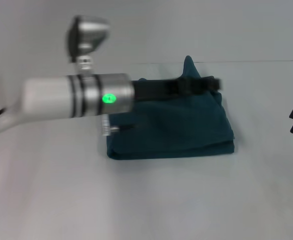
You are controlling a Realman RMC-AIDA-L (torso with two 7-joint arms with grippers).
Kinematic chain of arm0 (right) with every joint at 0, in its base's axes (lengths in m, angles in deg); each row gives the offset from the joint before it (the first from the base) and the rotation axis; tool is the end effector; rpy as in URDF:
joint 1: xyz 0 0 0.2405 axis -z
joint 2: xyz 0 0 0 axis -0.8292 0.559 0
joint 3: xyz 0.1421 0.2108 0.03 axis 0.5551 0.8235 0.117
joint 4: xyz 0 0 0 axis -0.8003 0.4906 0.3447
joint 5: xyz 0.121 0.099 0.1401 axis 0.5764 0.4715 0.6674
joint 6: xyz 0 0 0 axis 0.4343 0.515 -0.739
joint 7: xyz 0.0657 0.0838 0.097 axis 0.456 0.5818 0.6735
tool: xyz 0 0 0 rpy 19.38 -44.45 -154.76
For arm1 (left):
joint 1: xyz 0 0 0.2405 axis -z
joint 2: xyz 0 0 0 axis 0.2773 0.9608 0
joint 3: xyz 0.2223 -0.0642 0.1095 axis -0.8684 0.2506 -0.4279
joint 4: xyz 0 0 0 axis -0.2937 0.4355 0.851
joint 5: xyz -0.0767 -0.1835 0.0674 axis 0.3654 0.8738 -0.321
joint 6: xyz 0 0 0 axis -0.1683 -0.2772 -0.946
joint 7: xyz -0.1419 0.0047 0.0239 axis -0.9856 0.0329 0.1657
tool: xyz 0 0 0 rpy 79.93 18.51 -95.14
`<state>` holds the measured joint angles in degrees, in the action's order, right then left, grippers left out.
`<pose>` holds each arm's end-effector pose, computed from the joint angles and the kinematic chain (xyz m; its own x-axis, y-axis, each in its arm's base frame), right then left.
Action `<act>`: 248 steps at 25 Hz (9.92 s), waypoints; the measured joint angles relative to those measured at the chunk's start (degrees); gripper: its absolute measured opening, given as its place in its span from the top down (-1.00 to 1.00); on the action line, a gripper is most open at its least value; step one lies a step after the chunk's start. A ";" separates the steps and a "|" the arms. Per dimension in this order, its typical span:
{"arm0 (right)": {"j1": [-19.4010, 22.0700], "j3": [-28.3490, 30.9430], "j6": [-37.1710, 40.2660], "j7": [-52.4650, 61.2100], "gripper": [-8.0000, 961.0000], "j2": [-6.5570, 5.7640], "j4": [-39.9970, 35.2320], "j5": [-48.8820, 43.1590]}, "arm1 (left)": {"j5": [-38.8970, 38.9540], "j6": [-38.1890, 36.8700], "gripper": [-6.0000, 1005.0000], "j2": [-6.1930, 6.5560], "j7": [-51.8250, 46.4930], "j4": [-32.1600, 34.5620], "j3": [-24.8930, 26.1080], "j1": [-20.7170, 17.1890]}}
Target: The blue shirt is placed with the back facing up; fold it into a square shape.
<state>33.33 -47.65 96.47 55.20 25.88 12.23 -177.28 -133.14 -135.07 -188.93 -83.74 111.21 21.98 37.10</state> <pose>0.3492 0.3055 0.0732 -0.1767 -0.7511 -0.6361 -0.9289 -0.0865 0.3602 -0.1242 0.4027 -0.0861 0.3760 0.7844 0.4932 0.8024 -0.5419 0.2501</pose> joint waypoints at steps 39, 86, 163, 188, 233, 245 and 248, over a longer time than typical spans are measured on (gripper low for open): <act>-26.18 -14.92 -15.22 19.06 -0.33 2.54 -1.30 -29.02 | -0.35 -15.75 -0.52 4.95 -18.77 16.87 16.95 -25.58; -22.59 -14.74 -17.17 25.96 0.56 1.97 -3.45 -36.22 | 0.27 -12.91 -0.50 4.82 -18.25 15.03 17.22 -24.96; -19.94 -3.68 5.31 23.92 -0.84 -4.76 -17.64 -19.85 | -19.95 2.00 -0.15 0.78 -31.26 4.50 9.13 -17.44; -19.32 -3.42 5.53 23.87 -0.84 -4.75 -17.45 -19.77 | -20.29 -5.77 0.90 1.48 -29.64 8.28 9.82 -22.00; -18.64 -12.08 15.26 -10.32 -0.84 0.29 -20.22 -26.94 | -34.92 -38.99 -0.90 10.96 -2.95 25.38 9.37 -14.23; -21.28 -17.47 14.68 -14.54 -0.84 7.20 -18.88 -24.91 | -32.39 -32.61 -0.90 7.74 -1.56 24.75 7.74 -13.07; -20.42 -17.65 14.22 -15.87 -0.84 8.15 -18.71 -24.99 | -29.57 -32.35 -0.90 6.42 1.78 24.71 8.81 -14.84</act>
<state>12.91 -65.30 110.69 39.33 34.04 -6.48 -202.27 -162.71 -167.42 -182.51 -81.96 135.91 30.79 22.27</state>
